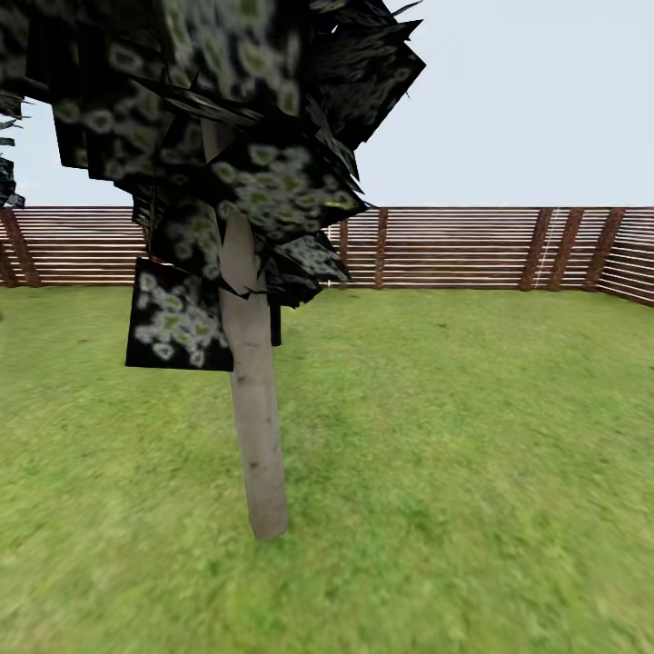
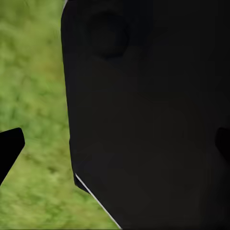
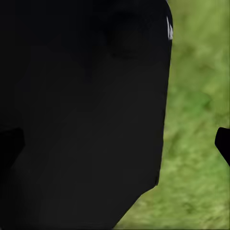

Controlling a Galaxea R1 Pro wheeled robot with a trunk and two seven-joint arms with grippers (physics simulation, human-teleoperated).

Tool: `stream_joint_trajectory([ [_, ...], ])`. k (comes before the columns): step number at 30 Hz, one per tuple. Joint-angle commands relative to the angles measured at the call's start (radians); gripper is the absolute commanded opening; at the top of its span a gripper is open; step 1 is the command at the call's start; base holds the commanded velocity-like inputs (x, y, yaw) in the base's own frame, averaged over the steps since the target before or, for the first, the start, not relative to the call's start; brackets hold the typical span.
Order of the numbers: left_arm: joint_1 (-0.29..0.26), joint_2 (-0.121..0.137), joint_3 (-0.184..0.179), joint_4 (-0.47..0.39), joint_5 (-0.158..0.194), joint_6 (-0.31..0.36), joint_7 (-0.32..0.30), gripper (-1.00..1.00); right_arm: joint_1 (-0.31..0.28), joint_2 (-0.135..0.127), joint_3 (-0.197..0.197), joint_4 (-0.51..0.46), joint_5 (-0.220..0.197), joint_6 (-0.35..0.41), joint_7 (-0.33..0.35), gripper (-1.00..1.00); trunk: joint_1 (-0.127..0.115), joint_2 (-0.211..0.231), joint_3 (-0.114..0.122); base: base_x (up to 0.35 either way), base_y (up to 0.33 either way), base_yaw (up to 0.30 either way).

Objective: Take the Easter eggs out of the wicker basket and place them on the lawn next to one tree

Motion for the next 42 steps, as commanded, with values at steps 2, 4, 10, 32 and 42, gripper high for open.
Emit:
stream_joint_trajectory([
  [2, 0.011, 0.011, -0.005, 0.002, -0.001, -0.006, 0.002, 1.00, -0.012, -0.011, -0.003, 0.010, -0.002, -0.005, 0.011, 1.00, 0.000, 0.000, 0.000, 0.000, 0.000, 0.000],
  [4, 0.023, 0.023, 0.000, -0.002, 0.001, -0.006, 0.002, 1.00, -0.023, -0.023, -0.006, 0.006, -0.004, -0.006, 0.014, 1.00, 0.000, 0.000, 0.000, 0.000, 0.000, 0.000],
  [10, 0.035, 0.043, 0.008, -0.035, 0.003, -0.006, -0.001, 1.00, -0.057, -0.027, -0.004, -0.003, 0.006, -0.005, 0.011, 1.00, 0.000, 0.000, 0.000, 0.000, 0.000, 0.000],
  [32, 0.035, 0.039, 0.009, -0.141, 0.006, -0.010, -0.002, 1.00, -0.078, 0.005, 0.009, -0.011, 0.145, -0.018, -0.001, 1.00, 0.000, 0.000, 0.000, 0.255, 0.000, 0.209],
  [42, 0.035, 0.037, 0.008, -0.141, 0.006, -0.009, -0.002, 1.00, -0.078, 0.006, 0.009, -0.011, 0.145, -0.017, -0.002, 1.00, 0.000, 0.000, 0.000, 0.014, 0.000, 0.300],
])
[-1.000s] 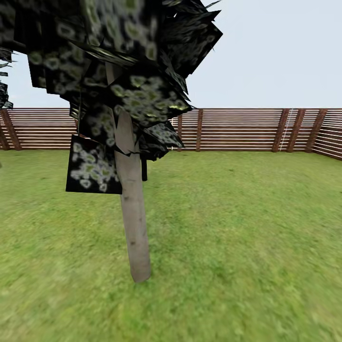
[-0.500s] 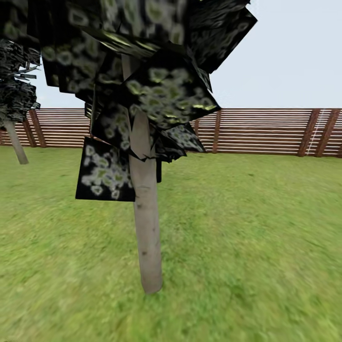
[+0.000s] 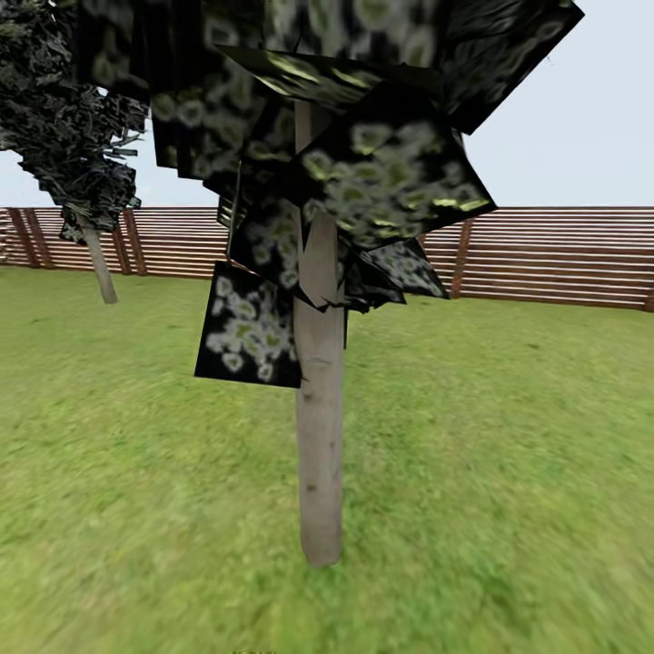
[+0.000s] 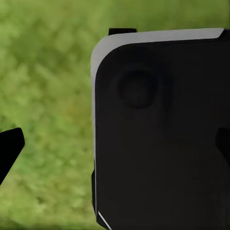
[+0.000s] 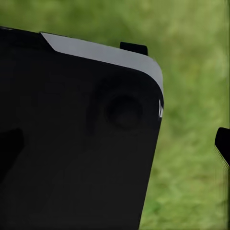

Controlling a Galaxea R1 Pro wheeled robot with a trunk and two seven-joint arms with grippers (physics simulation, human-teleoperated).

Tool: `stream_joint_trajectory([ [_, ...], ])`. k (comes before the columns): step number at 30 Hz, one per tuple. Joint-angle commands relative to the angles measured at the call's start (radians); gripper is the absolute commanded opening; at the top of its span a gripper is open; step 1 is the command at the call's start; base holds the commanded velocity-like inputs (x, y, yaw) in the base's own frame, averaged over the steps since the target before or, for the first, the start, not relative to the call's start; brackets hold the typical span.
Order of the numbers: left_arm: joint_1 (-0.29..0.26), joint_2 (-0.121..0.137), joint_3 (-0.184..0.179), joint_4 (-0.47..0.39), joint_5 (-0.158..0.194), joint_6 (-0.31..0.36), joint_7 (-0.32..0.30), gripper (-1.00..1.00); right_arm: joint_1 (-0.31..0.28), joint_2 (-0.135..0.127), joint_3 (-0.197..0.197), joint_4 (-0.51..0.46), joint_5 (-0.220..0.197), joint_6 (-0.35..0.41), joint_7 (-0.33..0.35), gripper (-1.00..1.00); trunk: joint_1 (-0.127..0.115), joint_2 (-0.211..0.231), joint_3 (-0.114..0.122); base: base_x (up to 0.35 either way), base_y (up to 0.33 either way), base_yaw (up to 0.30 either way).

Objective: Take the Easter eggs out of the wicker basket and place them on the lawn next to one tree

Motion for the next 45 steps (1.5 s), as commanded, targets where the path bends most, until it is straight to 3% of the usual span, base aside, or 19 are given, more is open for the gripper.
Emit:
stream_joint_trajectory([
  [1, 0.001, 0.000, 0.001, -0.002, 0.001, -0.001, 0.000, 1.00, -0.001, 0.000, 0.000, 0.001, 0.008, -0.002, 0.000, 1.00, 0.000, 0.000, -0.001, 0.000, 0.000, 0.300],
  [24, 0.001, 0.000, 0.002, -0.001, 0.001, -0.001, 0.000, 1.00, -0.001, 0.000, -0.001, 0.000, 0.008, -0.002, 0.000, 1.00, 0.000, 0.000, -0.001, -0.002, 0.000, 0.300],
  [45, 0.001, -0.001, 0.002, 0.000, 0.001, -0.001, 0.000, 1.00, -0.001, 0.000, -0.002, -0.002, 0.009, -0.002, 0.000, 1.00, 0.000, 0.000, -0.001, -0.302, 0.000, 0.300],
])
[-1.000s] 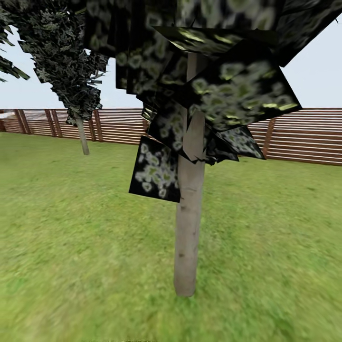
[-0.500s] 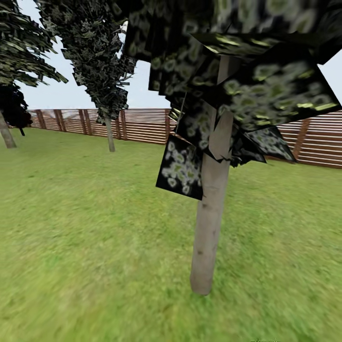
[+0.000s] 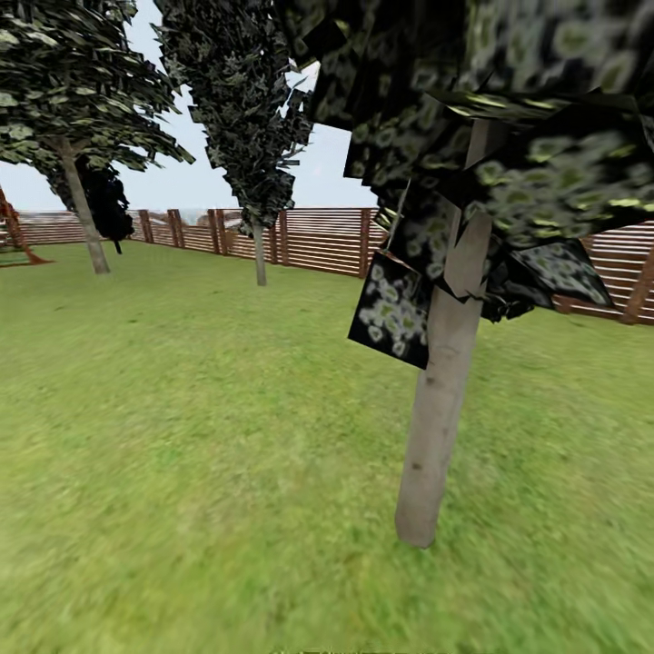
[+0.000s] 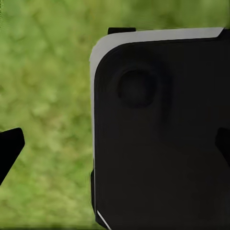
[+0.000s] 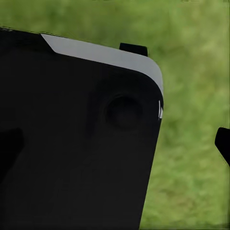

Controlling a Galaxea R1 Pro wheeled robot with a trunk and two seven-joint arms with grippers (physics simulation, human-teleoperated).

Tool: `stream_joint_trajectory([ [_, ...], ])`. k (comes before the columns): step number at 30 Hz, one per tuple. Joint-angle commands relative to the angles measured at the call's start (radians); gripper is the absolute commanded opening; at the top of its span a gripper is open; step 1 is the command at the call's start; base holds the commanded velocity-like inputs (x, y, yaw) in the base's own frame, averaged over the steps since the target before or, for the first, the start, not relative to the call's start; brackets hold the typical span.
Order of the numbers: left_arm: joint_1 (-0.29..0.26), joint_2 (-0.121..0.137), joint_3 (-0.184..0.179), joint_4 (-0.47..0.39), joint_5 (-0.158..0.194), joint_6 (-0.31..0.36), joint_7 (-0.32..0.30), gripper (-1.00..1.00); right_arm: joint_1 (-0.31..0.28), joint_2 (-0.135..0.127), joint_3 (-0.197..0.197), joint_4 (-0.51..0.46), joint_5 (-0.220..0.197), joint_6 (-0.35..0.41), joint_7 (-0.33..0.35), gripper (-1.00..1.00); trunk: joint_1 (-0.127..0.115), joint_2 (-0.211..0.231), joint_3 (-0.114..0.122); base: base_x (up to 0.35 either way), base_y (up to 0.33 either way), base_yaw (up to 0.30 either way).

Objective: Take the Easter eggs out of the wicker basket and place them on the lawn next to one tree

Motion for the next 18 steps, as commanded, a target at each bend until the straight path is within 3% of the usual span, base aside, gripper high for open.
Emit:
stream_joint_trajectory([
  [1, 0.001, 0.000, 0.001, -0.002, 0.001, -0.001, 0.000, 1.00, -0.001, 0.001, 0.000, -0.001, 0.008, -0.002, 0.000, 1.00, 0.000, 0.000, -0.001, -0.086, 0.000, 0.300],
  [3, 0.001, 0.000, 0.001, -0.002, 0.001, -0.001, 0.000, 1.00, -0.001, 0.002, 0.004, -0.003, 0.016, -0.002, -0.001, 1.00, 0.000, 0.000, -0.001, -0.045, 0.000, 0.300],
  [5, 0.001, 0.000, 0.001, -0.002, 0.001, -0.001, 0.000, 1.00, -0.001, 0.003, 0.017, -0.003, 0.057, -0.002, -0.001, 1.00, 0.000, 0.000, -0.001, -0.012, 0.000, 0.300],
  [8, 0.001, 0.000, 0.001, -0.002, 0.001, -0.001, 0.000, 1.00, -0.001, 0.003, 0.021, -0.003, 0.080, -0.002, -0.001, 1.00, 0.000, 0.000, -0.001, -0.004, 0.000, 0.300],
  [18, 0.001, 0.001, 0.001, -0.002, 0.001, -0.001, 0.000, 1.00, -0.001, 0.003, 0.017, -0.005, 0.080, -0.004, 0.000, 1.00, 0.000, 0.000, -0.001, 0.000, 0.000, 0.300],
])
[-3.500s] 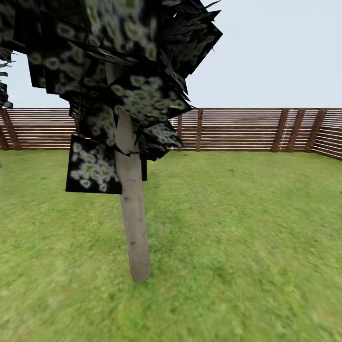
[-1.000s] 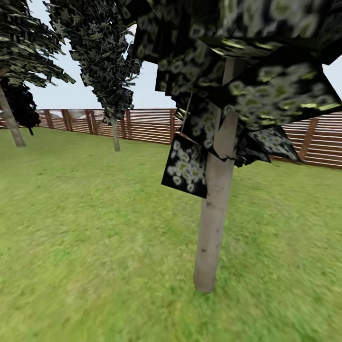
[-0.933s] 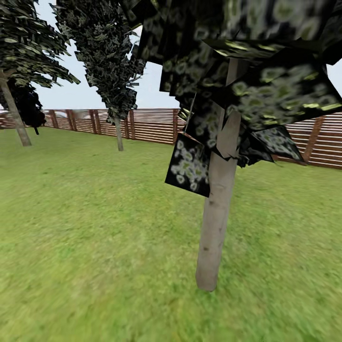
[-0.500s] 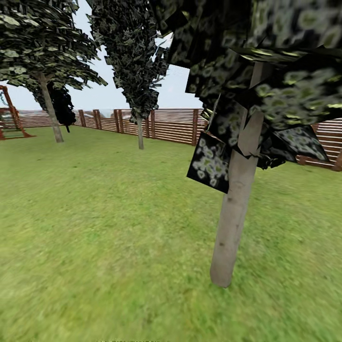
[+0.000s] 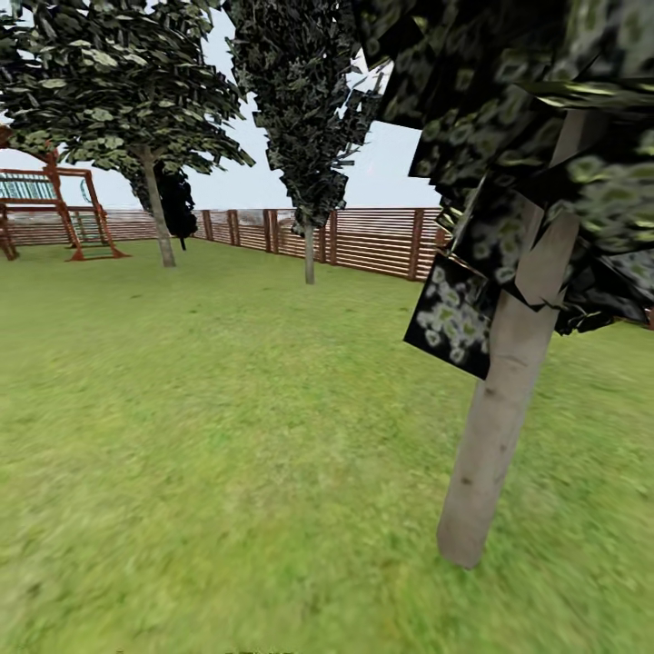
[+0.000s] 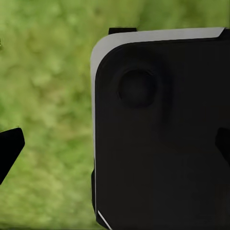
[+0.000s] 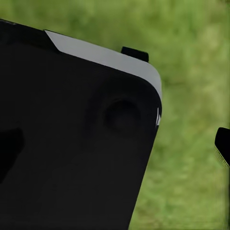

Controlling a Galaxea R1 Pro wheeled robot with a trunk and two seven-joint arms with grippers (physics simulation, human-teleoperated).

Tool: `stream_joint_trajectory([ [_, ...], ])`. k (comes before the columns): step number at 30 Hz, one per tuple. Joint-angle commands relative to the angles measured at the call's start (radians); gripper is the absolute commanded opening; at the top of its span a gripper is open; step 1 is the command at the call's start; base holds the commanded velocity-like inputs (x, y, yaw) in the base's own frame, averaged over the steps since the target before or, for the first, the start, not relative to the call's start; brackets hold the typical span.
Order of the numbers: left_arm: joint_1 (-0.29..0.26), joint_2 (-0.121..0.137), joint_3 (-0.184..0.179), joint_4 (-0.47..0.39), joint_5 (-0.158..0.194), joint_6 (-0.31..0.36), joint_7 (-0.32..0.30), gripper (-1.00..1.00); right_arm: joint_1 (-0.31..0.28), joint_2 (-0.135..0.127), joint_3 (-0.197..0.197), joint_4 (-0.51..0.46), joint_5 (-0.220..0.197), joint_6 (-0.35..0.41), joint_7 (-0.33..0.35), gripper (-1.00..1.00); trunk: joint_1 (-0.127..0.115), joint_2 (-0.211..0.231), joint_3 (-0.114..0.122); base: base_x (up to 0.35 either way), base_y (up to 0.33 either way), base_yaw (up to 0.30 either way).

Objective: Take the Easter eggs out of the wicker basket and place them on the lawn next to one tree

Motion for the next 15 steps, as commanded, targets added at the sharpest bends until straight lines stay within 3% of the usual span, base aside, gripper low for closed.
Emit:
stream_joint_trajectory([
  [1, 0.001, 0.000, 0.001, -0.002, 0.001, -0.001, 0.000, 1.00, -0.001, 0.000, 0.002, 0.000, 0.005, -0.002, 0.000, 1.00, 0.000, 0.000, -0.001, 0.000, 0.000, 0.300],
  [12, 0.001, 0.000, 0.001, -0.003, 0.003, -0.001, 0.002, 1.00, -0.001, 0.002, 0.002, -0.012, 0.005, -0.001, 0.001, 1.00, 0.000, 0.000, -0.003, 0.000, 0.000, 0.300],
  [15, 0.001, -0.003, 0.010, -0.004, 0.041, -0.002, 0.012, 1.00, -0.001, 0.013, 0.000, -0.037, -0.005, 0.001, 0.002, 1.00, 0.000, 0.000, -0.004, 0.000, 0.000, 0.300],
])
